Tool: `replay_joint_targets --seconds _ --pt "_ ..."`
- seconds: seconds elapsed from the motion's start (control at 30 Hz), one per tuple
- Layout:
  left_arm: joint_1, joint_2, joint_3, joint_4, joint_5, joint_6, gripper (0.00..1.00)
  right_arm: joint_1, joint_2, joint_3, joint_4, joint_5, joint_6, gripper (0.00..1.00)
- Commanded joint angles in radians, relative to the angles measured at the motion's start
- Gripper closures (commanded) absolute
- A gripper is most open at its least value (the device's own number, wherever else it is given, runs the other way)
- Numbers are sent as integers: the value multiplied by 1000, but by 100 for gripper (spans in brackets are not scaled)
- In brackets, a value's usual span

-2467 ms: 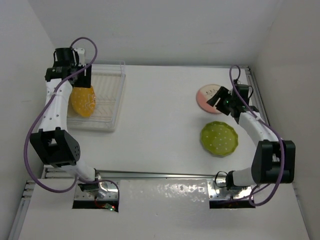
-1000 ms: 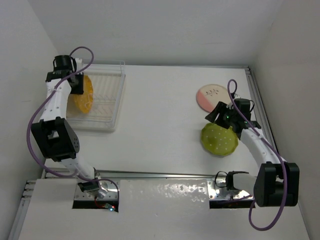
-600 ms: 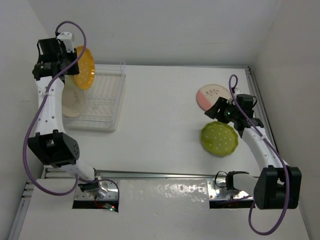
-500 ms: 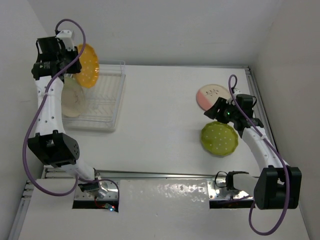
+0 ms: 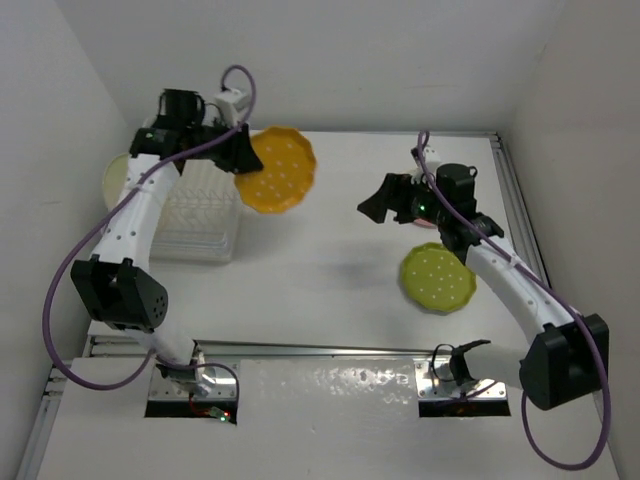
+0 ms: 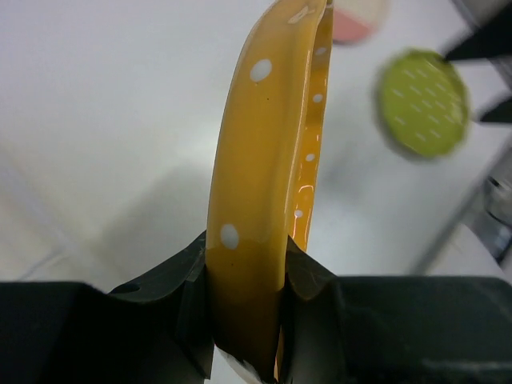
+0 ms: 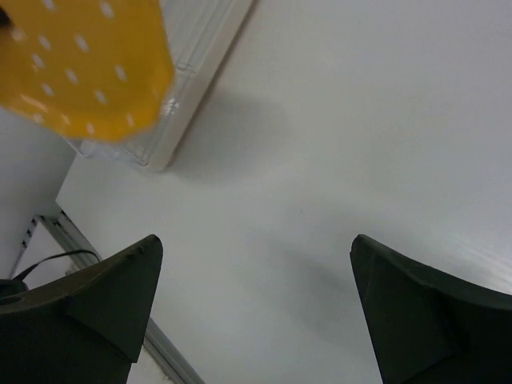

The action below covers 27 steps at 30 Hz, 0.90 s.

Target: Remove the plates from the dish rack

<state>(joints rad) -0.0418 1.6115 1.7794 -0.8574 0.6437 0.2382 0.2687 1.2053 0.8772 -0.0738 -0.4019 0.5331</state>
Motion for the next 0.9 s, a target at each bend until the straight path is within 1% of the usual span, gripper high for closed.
replay_joint_targets --seconds 0.0,0.03,0.13,0.27,0.33,0.37,0.4,0.43,0.47,0.5,0.57,0.6,0.67,0.7,0.73,0.77,0.8,0.83,0.87 --pt "-72 -62 -44 86 244 15 100 41 69 94 86 -46 -22 1" --pt "-78 -64 -52 89 241 12 100 53 91 130 77 -43 -37 1" --pt "-92 -64 -70 83 266 18 100 90 103 143 108 -38 -88 1" --pt "-122 -71 -127 67 352 55 100 130 163 175 123 -64 -122 1" --pt "-144 -88 -168 89 387 59 100 148 183 187 149 -112 -122 7" --pt "-148 -94 -198 104 398 55 100 161 203 190 155 -121 -119 14" --pt "-155 -96 -205 104 398 56 100 164 214 193 163 -138 -111 16" --pt "-156 -97 -209 101 398 64 100 165 221 194 183 -149 -93 20" --pt "-156 -99 -210 100 398 65 100 164 235 189 195 -153 -84 30" --pt "-156 -99 -212 98 401 67 100 165 241 186 210 -161 -75 33" --pt "-158 -99 -210 98 428 70 100 165 252 180 247 -161 -55 34" --pt "-156 -98 -212 98 442 72 100 165 261 174 259 -163 -45 38" --pt "-158 -96 -213 98 479 72 100 167 269 169 299 -182 -24 43" --pt "-158 -94 -216 100 485 70 100 167 275 164 308 -193 -16 49" --pt "-158 -94 -221 101 502 72 100 168 278 161 325 -201 -2 51" --pt "-158 -96 -222 101 507 72 100 171 280 157 330 -202 2 56" --pt "-159 -97 -224 103 511 72 100 172 280 149 336 -206 10 61" --pt "-158 -96 -224 104 514 72 100 173 280 144 353 -207 27 74" --pt "-158 -96 -224 106 514 70 100 172 277 137 362 -204 39 84"
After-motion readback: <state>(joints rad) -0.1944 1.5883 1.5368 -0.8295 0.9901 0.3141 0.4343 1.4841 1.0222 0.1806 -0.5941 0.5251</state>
